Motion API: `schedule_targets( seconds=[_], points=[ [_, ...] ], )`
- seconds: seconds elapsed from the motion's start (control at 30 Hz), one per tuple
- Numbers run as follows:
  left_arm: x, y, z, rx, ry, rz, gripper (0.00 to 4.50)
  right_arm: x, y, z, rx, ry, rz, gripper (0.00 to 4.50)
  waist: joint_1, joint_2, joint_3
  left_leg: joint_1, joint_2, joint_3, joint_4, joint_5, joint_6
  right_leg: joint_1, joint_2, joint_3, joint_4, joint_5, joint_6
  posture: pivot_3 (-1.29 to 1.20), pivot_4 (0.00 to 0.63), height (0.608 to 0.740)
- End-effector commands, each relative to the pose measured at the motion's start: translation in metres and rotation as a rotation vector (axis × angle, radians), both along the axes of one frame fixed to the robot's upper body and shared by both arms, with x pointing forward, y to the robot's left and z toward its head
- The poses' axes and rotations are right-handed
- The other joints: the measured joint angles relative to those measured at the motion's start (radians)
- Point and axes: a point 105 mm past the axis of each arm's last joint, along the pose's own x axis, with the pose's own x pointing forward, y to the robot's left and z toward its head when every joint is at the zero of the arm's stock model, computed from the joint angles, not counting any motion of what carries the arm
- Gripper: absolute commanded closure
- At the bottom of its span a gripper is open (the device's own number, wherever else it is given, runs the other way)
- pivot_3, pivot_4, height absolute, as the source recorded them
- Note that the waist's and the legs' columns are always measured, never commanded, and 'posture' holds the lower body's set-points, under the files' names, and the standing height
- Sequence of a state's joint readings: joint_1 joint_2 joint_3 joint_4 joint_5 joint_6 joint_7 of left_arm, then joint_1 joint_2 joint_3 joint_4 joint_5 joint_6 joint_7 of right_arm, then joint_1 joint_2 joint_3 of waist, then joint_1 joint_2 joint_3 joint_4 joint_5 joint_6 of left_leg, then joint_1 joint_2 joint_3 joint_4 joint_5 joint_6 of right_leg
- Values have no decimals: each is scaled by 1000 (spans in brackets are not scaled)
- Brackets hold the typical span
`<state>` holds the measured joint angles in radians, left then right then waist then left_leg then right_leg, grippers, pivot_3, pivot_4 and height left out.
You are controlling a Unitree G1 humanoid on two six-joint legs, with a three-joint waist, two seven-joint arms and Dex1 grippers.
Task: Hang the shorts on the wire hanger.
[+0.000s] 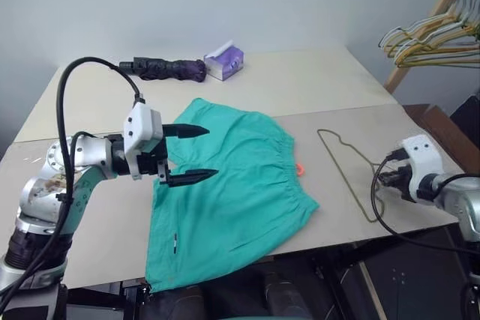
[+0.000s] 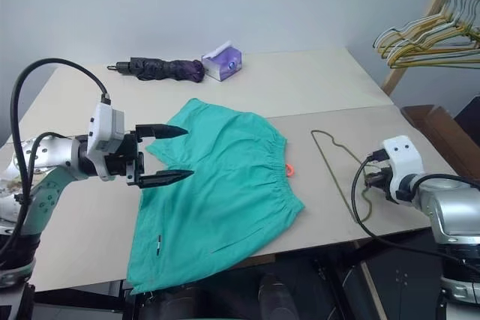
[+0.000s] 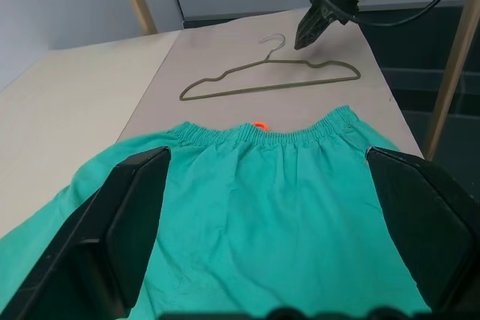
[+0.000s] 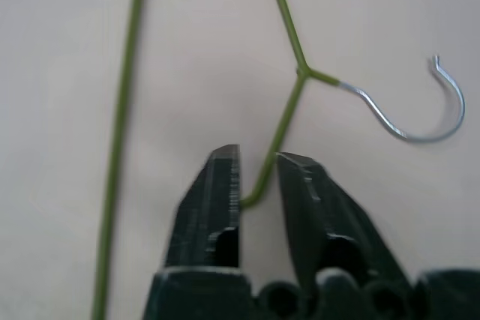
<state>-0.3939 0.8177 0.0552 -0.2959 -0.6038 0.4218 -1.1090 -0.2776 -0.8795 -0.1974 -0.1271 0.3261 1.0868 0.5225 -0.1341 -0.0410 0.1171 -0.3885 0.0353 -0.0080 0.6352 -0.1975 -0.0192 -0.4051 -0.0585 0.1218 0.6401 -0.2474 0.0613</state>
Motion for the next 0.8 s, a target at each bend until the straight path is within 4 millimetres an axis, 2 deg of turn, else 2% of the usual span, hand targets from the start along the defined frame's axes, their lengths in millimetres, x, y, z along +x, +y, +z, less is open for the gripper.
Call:
schedule_targets(
  seconds=[0.03,0.23,0.43,0.57,0.73,0.8],
  points=[
    [-2,-3,10,-23,-25,-21,0,-6,-5,15,-15,-18,-6,2214,-1,-2,5,0,0,0,0,0,0,0,0,0,0,0,0,-134,131,740],
    [-8,-4,12,-59,19,-29,0,-23,-11,-8,-4,89,-7,202,5,-4,18,-2,0,0,0,-1,1,-1,0,0,-2,1,2,-130,147,740],
    [-10,-4,11,-41,18,-38,0,-23,-21,-31,9,133,-68,202,-2,-4,31,-2,0,0,0,-1,1,-1,0,0,-2,1,2,-125,142,740],
    [-9,-5,13,-37,8,-38,0,-19,-23,-36,51,111,-84,1083,-13,-8,31,-1,0,0,1,-1,1,1,0,0,-2,1,2,-119,130,740],
    [-8,-5,14,-29,-5,-43,0,-15,-21,-36,72,99,-78,2761,-18,-8,31,-4,-1,0,4,-1,1,3,-1,1,-11,5,2,-116,117,740],
    [-8,-4,14,-26,-9,-46,0,-15,-20,-36,70,91,-73,3565,-18,-9,31,-6,-1,0,5,-1,1,2,-1,1,-12,6,4,-115,112,740]
  ],
)
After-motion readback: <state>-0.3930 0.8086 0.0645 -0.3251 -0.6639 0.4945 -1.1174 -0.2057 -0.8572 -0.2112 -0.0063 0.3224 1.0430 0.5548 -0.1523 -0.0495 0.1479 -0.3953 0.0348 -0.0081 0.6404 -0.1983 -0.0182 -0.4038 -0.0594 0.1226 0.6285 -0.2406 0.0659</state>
